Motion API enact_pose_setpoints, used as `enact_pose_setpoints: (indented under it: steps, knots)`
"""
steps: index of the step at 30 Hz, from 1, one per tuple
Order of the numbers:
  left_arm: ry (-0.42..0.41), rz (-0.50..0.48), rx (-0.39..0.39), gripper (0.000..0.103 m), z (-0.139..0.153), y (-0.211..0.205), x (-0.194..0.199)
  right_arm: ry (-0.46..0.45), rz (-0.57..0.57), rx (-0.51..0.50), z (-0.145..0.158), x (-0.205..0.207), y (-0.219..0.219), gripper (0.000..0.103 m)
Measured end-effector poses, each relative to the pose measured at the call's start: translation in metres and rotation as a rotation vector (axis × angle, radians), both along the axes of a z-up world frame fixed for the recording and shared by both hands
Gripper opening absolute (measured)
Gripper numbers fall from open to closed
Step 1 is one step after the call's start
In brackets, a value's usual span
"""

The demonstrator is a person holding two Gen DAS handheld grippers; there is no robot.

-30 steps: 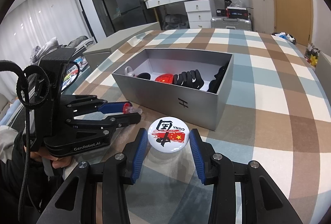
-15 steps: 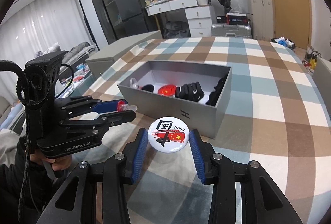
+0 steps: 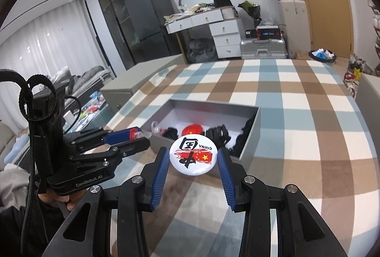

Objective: Organize jewelry
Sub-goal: 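Carry the hair tie with the left gripper and the badge with the right into the box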

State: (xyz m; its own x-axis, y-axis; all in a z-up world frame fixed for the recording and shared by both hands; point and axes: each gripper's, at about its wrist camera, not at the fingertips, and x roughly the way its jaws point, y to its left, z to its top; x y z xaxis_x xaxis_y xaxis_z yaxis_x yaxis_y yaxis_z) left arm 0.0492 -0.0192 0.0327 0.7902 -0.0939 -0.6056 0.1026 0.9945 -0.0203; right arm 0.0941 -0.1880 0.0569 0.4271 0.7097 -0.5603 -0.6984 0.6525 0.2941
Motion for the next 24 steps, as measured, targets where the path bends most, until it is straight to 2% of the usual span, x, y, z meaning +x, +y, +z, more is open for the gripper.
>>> enact_pose_setpoints:
  steps: [13,24]
  knots:
    - [-0.065,0.031,-0.023,0.023,0.018,0.012,0.021,-0.033,-0.016,0.055,0.028,0.019,0.015,0.041]
    - [-0.036,0.066,-0.019,0.023,-0.002,0.022,0.029,0.045,-0.033,0.054,0.002,0.039,0.023,0.041]
